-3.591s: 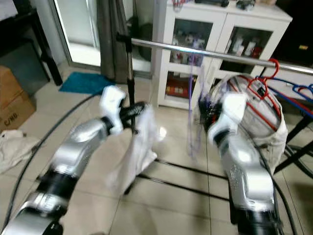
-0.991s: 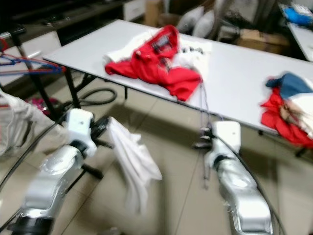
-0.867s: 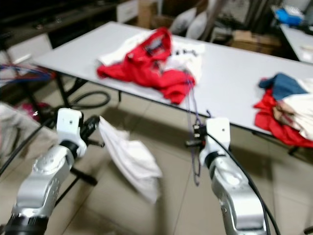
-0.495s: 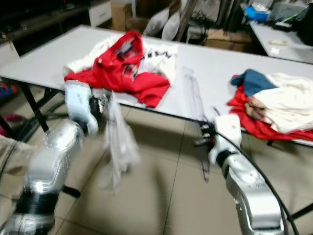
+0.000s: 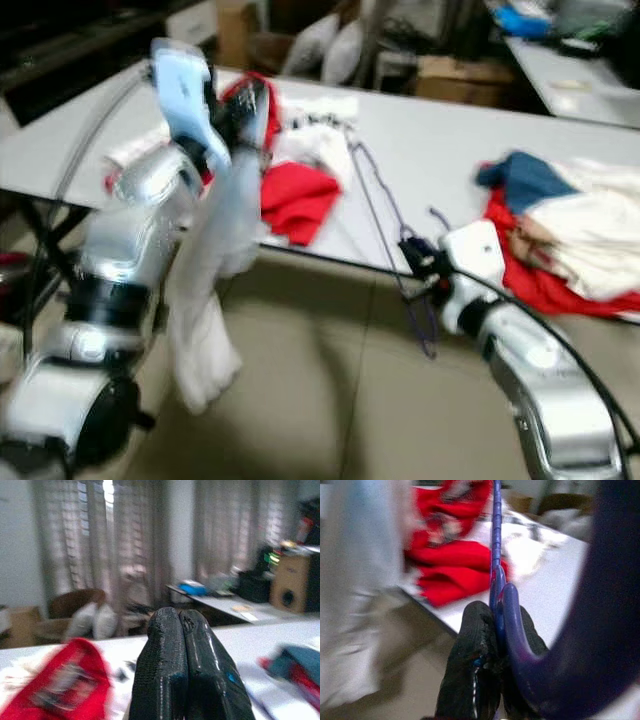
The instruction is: Hang hanger
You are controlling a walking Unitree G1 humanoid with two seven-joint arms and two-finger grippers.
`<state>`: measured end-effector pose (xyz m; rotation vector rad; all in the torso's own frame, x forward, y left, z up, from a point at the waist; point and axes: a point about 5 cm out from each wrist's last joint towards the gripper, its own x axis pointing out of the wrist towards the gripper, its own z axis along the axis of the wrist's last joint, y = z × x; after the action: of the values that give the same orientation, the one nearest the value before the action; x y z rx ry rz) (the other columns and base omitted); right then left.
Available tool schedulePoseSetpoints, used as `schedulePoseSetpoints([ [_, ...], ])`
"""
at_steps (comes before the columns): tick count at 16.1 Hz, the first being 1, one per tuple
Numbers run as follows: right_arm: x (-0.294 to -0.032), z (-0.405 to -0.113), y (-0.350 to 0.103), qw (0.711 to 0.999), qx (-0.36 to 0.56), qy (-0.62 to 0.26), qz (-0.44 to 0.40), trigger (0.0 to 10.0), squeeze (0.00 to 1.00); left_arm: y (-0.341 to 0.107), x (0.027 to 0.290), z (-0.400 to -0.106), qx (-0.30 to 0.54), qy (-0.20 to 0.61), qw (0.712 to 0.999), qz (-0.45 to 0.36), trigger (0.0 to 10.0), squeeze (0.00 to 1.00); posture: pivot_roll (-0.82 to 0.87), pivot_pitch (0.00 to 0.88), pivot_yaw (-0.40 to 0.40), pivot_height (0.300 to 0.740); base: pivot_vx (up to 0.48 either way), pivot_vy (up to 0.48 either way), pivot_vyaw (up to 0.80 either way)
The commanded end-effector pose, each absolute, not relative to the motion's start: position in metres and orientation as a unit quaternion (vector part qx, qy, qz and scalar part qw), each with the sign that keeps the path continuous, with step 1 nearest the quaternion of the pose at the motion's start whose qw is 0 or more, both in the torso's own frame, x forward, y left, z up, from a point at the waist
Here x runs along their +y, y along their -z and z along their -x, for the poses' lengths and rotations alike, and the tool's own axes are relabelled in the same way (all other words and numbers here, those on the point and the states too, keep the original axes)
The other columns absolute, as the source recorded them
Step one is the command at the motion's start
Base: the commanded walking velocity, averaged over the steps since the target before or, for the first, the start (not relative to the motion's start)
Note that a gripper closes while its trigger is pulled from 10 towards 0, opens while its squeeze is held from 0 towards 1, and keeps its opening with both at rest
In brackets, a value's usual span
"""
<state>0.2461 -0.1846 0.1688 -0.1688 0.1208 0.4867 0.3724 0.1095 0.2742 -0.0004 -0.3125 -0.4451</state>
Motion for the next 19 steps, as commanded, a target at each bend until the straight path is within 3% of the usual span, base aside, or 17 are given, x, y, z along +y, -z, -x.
schedulePoseSetpoints([
  [1,-0.197,-0.24,-0.173,0.96,0.064,-0.251,0.105,10.0,0.0,-0.287,0.094,-0.377,-0.171,0.25,0.953,0.005,10.0,0.0,0.01,0.0,0.01,0.74,0.352,0.0,0.0],
  [7,-0.215,-0.211,-0.188,0.909,0.119,-0.364,0.163,10.0,0.0,-0.333,0.067,-0.39,-0.205,0.312,0.927,0.029,10.0,0.0,0.02,0.0,0.031,0.74,0.341,0.0,0.0],
  [10,-0.199,-0.194,-0.207,0.877,0.101,-0.45,0.134,10.0,0.0,-0.339,0.033,-0.389,-0.206,0.38,0.902,0.016,10.0,0.0,0.0,0.0,0.07,0.74,0.337,0.0,0.0],
  [12,-0.183,-0.204,-0.2,0.865,0.103,-0.471,0.142,10.0,0.0,-0.364,0.014,-0.38,-0.236,0.425,0.873,0.043,10.0,0.0,-0.01,0.0,0.068,0.74,0.328,0.0,0.0],
  [14,-0.18,-0.224,-0.195,0.88,0.101,-0.43,0.174,10.0,0.0,-0.385,0.012,-0.373,-0.264,0.446,0.853,0.068,10.0,0.0,-0.01,0.0,0.067,0.74,0.315,0.0,0.0],
  [17,-0.196,-0.28,-0.218,0.939,0.039,-0.285,0.192,10.0,0.0,-0.424,0.027,-0.351,-0.32,0.49,0.803,0.113,10.0,0.0,0.02,0.0,0.023,0.74,0.307,0.0,0.0],
  [19,-0.196,-0.293,-0.233,0.946,0.004,-0.257,0.196,10.0,0.0,-0.427,0.031,-0.349,-0.329,0.487,0.803,0.101,10.0,0.0,0.03,0.0,0.012,0.74,0.296,0.0,0.0],
])
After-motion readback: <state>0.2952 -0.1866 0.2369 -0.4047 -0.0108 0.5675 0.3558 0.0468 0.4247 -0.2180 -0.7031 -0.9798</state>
